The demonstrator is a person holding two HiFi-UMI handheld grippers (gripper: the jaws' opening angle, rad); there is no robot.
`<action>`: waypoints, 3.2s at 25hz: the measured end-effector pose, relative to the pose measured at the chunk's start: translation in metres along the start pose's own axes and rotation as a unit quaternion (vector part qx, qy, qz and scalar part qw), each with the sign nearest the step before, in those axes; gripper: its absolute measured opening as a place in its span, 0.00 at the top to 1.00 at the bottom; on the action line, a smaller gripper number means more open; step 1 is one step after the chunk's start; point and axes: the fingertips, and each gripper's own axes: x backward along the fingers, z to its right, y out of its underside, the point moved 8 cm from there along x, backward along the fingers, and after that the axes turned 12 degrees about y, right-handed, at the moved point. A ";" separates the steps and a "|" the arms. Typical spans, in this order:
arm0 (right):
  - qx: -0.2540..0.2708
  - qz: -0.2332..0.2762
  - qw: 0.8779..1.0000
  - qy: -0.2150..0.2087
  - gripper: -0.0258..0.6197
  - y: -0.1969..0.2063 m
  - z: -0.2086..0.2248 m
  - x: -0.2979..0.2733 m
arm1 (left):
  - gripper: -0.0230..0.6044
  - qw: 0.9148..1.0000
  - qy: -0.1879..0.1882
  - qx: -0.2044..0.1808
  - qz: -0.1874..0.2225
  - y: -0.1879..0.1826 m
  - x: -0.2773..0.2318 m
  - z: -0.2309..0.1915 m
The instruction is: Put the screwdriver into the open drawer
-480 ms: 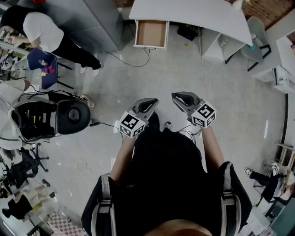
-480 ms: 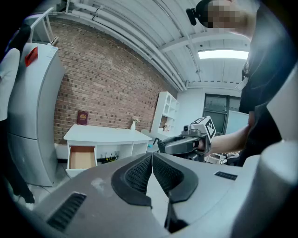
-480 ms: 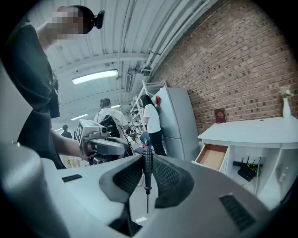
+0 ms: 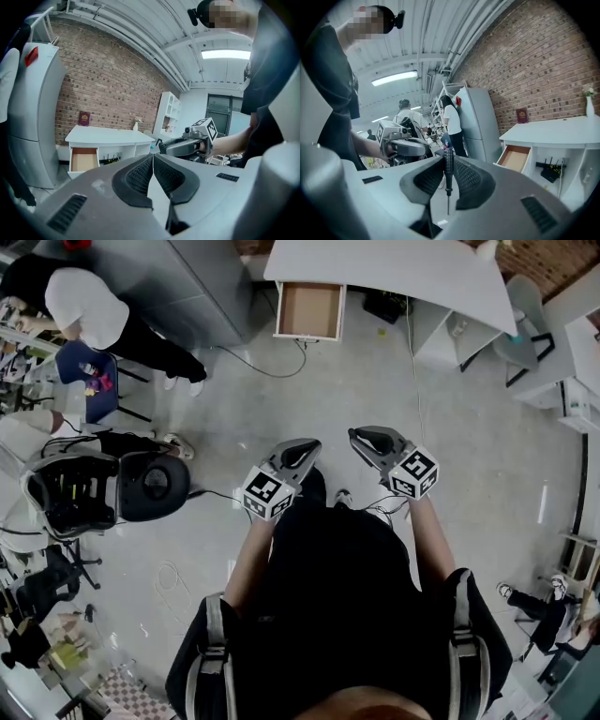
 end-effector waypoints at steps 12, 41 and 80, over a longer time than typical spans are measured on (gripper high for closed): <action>-0.014 -0.002 1.000 0.006 0.77 -0.016 0.020 -0.025 | 0.94 1.000 0.004 0.003 0.000 -0.012 -0.003 -0.034; -0.003 -0.001 0.999 0.033 0.77 -0.062 0.043 -0.135 | 0.94 1.000 0.027 -0.011 0.006 -0.042 0.028 -0.164; 0.001 -0.060 0.998 0.018 0.77 -0.074 0.120 -0.231 | 0.94 0.999 -0.013 0.025 0.025 -0.050 0.021 -0.284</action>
